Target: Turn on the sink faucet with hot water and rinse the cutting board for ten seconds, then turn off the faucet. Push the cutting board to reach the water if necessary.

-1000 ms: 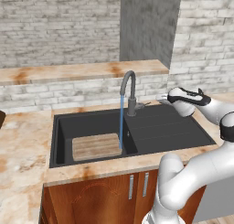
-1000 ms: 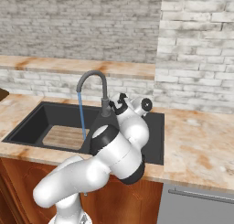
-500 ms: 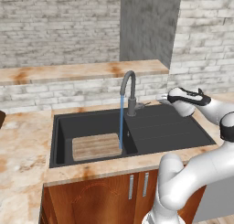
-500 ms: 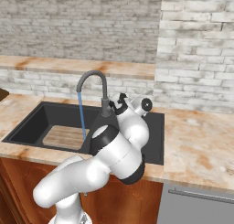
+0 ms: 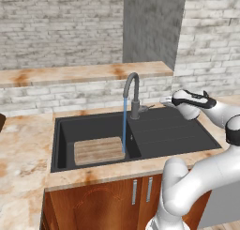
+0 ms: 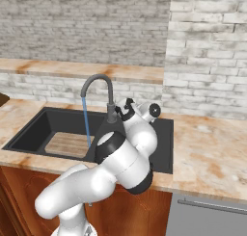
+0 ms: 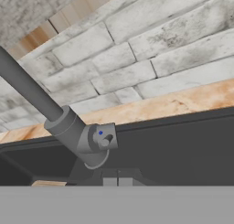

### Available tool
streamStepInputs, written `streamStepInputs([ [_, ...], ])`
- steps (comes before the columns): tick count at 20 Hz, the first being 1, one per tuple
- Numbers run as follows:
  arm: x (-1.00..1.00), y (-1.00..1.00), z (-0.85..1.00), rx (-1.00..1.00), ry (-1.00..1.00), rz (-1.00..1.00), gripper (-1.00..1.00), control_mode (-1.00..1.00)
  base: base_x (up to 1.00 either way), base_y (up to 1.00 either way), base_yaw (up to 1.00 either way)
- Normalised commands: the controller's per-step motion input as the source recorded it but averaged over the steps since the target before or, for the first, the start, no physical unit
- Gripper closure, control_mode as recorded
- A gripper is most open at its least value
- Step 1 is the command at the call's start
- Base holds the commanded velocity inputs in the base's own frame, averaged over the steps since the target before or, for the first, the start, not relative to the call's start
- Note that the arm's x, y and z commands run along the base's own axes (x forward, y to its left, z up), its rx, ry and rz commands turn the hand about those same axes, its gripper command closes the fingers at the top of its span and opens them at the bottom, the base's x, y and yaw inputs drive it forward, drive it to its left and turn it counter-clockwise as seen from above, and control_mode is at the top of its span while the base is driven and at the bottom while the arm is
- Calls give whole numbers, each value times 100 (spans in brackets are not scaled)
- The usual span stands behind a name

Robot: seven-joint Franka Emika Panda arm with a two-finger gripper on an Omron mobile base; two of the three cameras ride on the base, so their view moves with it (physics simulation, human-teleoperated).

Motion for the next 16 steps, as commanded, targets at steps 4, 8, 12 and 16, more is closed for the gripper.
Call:
streamStepInputs([
  [4,0,0,0,0,0,0,100,-100,0,0,0],
  [8,0,0,0,0,0,0,100,-100,0,0,0],
  [12,0,0,0,0,0,0,100,-100,0,0,0],
  [16,0,0,0,0,0,0,100,-100,0,0,0],
])
